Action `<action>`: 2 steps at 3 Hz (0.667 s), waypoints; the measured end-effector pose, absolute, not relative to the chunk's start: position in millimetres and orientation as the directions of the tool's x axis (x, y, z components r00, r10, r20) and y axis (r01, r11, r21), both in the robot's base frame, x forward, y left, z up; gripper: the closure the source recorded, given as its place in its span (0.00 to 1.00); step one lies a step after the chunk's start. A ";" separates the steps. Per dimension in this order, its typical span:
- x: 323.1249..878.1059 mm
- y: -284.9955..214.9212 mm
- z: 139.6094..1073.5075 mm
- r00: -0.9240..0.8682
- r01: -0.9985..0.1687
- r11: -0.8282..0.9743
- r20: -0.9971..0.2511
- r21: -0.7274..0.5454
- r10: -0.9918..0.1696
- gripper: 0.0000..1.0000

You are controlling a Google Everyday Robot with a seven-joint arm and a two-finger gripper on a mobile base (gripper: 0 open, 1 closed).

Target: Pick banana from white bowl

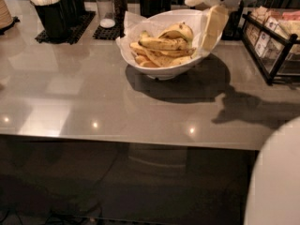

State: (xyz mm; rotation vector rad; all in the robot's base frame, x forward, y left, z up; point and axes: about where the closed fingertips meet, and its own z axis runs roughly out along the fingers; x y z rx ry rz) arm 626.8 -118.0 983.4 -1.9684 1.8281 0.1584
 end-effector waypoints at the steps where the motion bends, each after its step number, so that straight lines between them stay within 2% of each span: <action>1: 663.6 -107.4 990.5 0.129 -0.959 -0.014 -0.389 -0.284 -0.912 0.00; 2: 677.3 -105.2 1003.2 0.138 -0.941 0.008 -0.403 -0.339 -0.905 0.00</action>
Offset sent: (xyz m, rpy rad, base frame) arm 0.0314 0.0090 0.0058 0.0149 -0.0346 -0.0033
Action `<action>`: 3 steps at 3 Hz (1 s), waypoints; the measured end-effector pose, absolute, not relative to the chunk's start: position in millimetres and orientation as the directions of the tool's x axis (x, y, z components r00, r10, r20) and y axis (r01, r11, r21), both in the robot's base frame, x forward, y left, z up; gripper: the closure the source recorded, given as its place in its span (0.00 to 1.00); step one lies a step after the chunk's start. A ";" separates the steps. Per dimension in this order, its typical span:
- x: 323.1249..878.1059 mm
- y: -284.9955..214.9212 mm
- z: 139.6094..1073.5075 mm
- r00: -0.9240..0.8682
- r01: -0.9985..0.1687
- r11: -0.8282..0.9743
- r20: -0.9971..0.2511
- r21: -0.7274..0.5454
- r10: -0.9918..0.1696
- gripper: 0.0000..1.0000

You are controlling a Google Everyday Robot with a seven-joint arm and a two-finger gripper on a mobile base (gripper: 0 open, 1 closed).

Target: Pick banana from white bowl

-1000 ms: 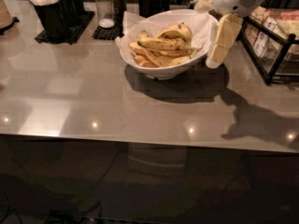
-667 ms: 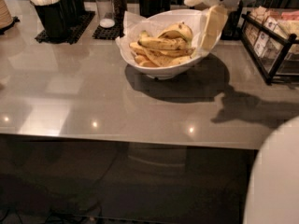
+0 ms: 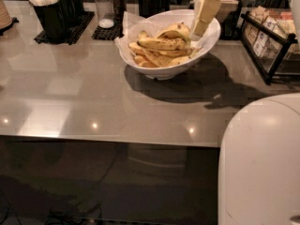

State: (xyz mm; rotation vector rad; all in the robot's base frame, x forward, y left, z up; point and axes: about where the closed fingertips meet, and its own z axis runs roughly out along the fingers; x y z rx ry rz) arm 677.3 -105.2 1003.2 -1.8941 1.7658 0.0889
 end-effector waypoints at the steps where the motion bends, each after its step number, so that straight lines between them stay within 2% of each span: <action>1: 691.4 -105.5 991.0 0.127 -0.941 0.037 -0.452 -0.336 -0.883 0.00; 3: 734.8 -78.1 946.1 0.120 -0.956 0.048 -0.537 -0.289 -0.835 0.00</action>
Offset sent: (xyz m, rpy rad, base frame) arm 0.0725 -0.0043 -0.0317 0.1191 0.1208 0.0340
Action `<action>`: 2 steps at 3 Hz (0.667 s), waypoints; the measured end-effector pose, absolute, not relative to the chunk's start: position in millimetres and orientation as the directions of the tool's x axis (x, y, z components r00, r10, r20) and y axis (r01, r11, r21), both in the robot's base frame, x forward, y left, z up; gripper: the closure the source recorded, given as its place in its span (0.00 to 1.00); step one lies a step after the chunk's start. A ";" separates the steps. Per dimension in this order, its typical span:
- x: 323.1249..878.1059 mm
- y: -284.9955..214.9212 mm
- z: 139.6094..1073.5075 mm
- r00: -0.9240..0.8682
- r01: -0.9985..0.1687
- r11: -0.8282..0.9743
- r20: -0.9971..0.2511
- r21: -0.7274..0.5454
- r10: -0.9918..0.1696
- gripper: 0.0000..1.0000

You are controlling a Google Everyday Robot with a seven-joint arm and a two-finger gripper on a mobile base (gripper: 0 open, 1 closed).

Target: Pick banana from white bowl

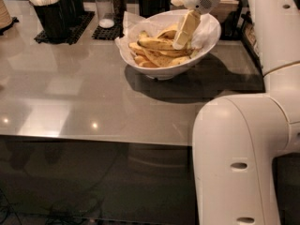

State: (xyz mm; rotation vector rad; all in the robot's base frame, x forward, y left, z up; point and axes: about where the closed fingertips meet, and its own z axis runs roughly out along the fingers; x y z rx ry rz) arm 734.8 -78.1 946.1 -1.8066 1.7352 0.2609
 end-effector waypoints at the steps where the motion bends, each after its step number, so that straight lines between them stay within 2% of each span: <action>1: 746.2 -63.0 938.1 0.135 -0.954 0.040 -0.542 -0.298 -0.830 0.00; 2: 746.2 -62.9 938.1 0.135 -0.954 0.040 -0.542 -0.298 -0.830 0.00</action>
Offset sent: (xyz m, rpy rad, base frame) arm 0.0175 0.0124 -0.0030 -0.0164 0.0248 0.0435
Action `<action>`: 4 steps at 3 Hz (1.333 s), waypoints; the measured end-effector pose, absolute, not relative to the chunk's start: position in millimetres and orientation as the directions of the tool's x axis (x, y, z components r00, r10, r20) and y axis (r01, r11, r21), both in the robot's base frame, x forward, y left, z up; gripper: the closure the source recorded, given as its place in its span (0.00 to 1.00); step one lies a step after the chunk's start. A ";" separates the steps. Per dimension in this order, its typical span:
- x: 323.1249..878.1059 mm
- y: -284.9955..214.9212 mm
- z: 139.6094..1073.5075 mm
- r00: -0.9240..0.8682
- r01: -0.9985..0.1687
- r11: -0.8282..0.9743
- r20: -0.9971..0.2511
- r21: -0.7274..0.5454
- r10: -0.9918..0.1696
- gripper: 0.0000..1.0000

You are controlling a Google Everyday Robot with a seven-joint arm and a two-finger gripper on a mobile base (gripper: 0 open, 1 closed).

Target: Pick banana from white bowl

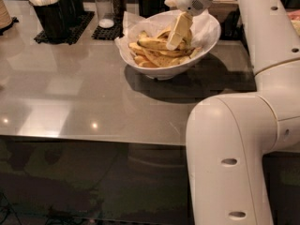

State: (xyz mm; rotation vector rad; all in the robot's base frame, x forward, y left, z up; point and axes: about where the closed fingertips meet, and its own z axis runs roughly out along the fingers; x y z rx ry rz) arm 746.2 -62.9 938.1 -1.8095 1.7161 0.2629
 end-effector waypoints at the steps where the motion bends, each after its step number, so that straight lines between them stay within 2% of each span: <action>1: 736.5 -49.6 930.7 0.159 -0.963 -0.019 -0.511 -0.267 -0.845 0.00; 3: 711.6 -27.9 921.9 0.223 -0.968 -0.137 -0.467 -0.212 -0.856 0.00; 4: 720.4 -21.9 920.4 0.223 -0.964 -0.121 -0.476 -0.235 -0.851 0.19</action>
Offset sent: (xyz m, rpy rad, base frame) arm -0.0705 0.0270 -0.0227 -0.1820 0.1927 0.2542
